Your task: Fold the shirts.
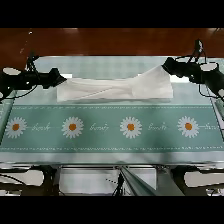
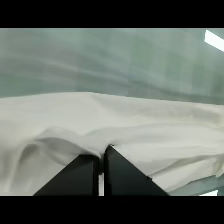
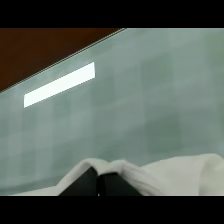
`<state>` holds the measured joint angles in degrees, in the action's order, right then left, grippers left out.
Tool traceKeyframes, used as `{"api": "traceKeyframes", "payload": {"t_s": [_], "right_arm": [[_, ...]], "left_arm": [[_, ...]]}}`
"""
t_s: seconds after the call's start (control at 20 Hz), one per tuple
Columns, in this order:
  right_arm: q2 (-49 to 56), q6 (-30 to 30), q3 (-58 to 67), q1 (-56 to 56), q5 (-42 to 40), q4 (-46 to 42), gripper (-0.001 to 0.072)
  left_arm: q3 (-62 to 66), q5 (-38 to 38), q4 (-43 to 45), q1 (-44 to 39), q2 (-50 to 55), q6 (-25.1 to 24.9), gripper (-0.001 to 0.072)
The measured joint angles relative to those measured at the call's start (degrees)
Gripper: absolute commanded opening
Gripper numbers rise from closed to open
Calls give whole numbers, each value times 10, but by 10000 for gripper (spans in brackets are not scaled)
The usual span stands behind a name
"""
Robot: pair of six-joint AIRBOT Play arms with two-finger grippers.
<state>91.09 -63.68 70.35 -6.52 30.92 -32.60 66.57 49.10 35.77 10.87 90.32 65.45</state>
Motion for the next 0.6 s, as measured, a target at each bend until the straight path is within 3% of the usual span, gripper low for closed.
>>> {"api": "traceKeyframes", "payload": {"t_s": [0.35,0.4,0.5,0.55,0.6], "right_arm": [[21,-31,10,5,-9,-86,37],[21,-35,11,5,-5,-96,37],[22,-39,11,6,9,-111,44],[22,-41,11,6,15,-119,128],[23,-43,11,6,23,-127,243]], "left_arm": [[3,2,10,7,23,-42,34],[3,15,16,8,28,-50,118],[3,34,25,9,38,-56,441],[4,41,28,9,40,-57,516],[6,50,31,10,42,-57,521]]}}
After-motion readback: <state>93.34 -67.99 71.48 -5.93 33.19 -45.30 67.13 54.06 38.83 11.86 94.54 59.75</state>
